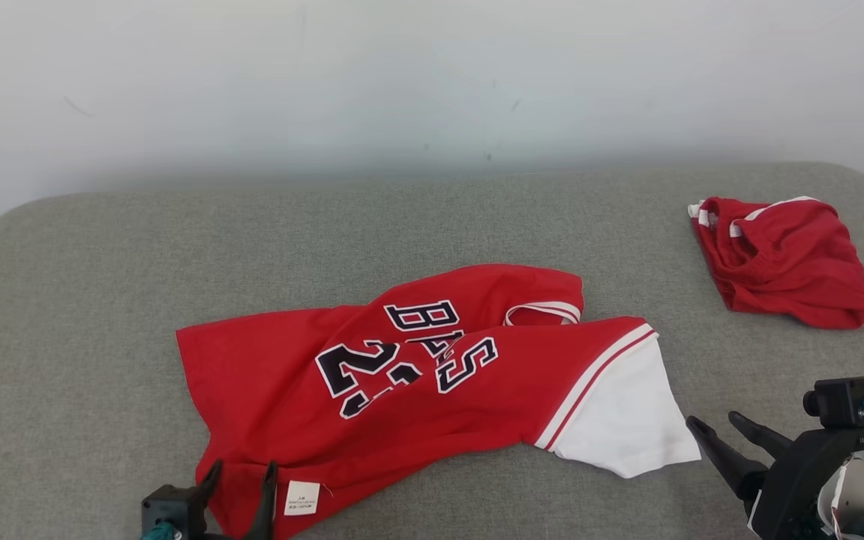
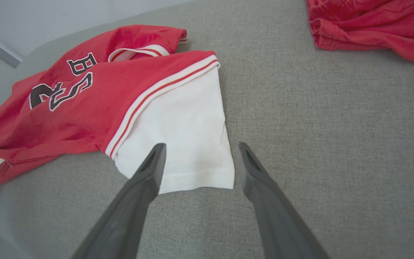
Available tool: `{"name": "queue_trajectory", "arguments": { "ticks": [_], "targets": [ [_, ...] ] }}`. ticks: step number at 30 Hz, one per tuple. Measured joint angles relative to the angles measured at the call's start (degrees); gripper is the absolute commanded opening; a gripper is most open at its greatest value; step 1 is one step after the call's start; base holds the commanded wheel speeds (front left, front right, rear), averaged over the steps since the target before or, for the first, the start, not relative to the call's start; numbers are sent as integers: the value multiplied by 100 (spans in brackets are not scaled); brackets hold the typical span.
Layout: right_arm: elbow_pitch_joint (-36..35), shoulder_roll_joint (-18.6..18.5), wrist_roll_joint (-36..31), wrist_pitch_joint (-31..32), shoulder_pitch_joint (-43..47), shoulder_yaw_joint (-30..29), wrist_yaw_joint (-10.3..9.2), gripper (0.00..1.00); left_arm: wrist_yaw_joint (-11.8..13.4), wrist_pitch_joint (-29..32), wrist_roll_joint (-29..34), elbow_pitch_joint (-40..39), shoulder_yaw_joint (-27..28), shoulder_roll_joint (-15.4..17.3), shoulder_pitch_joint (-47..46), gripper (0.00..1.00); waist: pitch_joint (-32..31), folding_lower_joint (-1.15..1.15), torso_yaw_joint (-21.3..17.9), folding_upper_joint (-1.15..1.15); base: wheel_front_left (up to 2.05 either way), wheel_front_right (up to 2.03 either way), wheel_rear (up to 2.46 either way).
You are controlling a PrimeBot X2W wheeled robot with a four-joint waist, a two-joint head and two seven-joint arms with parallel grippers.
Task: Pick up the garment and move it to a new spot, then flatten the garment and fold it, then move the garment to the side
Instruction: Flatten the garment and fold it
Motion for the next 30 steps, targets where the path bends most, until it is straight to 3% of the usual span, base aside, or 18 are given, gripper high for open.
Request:
{"name": "queue_trajectory", "arguments": {
  "ticks": [14, 30],
  "targets": [
    [-62, -11, -313, 118, -14, 192, -233, 100, 154, 304, 26, 108, 46, 20, -52, 100, 141, 0, -45, 0, 0, 0, 0],
    [288, 64, -656, 308, -389, 464, -385, 100, 148, 504, 24, 185, -9, -2, -207, 100, 257, 0, 0, 0, 0, 0, 0]
  ]
}}
